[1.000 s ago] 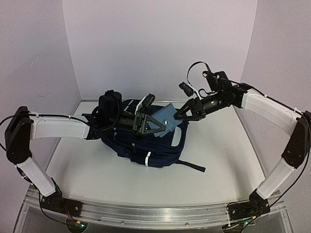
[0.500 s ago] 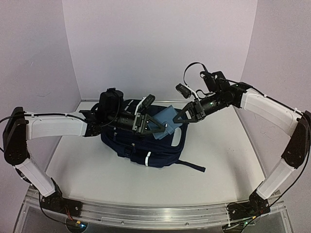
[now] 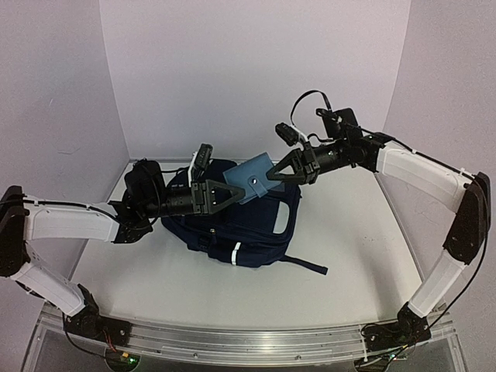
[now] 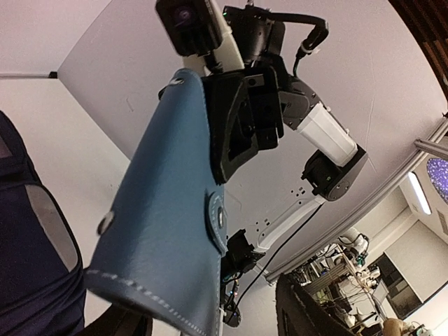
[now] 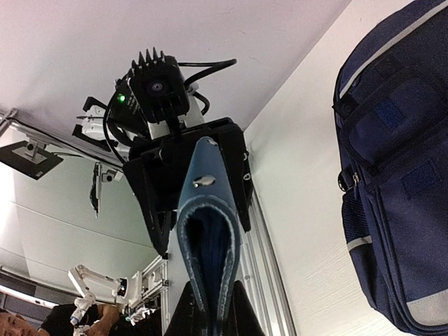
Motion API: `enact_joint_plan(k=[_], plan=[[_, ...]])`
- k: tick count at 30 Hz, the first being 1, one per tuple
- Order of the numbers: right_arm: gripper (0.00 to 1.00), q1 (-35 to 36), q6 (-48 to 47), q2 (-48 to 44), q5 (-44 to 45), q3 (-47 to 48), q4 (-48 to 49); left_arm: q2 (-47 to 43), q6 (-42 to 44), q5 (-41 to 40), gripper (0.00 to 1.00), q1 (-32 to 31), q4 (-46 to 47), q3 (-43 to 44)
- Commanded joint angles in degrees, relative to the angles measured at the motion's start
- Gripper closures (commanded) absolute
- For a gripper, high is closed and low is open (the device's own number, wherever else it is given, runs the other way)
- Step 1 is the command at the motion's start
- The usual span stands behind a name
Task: Pack the student bag
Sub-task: Pick up the personal item from the center of the board.
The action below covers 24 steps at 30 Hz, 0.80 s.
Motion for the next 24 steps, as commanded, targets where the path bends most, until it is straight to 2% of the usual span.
enact_joint_plan(k=[1,6,9,11,13,15,16,18,20,24], plan=[[1.00,0.0,10.7,-1.7,-2.8,-2.5,13.3,4.2,-4.4,-0.5,0.46,0.2,15.1,0.7],[1.00,0.1,10.6,-2.1,-2.4,-4.7,13.5,6.4,-7.4,-2.1,0.59,0.2,24.0,-0.7],[1.00,0.0,10.4,-2.4,-1.5,-5.8,13.7,5.7,-7.4,-3.7,0.73,0.4,23.7,-1.1],[0.95,0.1,10.0,-2.9,0.2,-7.1,13.8,4.6,-7.1,-4.7,0.86,0.8,21.7,-1.3],[0.67,0.0,8.2,-3.3,4.9,-8.8,13.3,3.0,-6.5,-5.3,0.98,1.9,14.0,-0.3],[0.41,-0.6,3.9,-4.1,11.7,-10.7,10.4,0.8,-5.1,-7.1,1.00,2.8,3.8,1.2],[0.32,-0.8,0.8,-4.4,15.7,-11.4,7.8,0.0,-3.8,-8.1,1.00,3.2,-2.3,2.3],[0.28,-0.8,-5.8,-4.9,24.2,-12.6,2.7,-0.9,-0.6,-10.2,1.00,3.8,-14.9,5.8],[0.28,-0.7,-9.7,-4.7,27.8,-14.6,1.4,-1.0,2.4,-10.9,1.00,4.4,-27.5,9.1],[0.30,0.5,-12.3,-3.0,30.7,-16.6,0.9,0.1,6.9,-11.7,1.00,5.7,-41.7,14.0]])
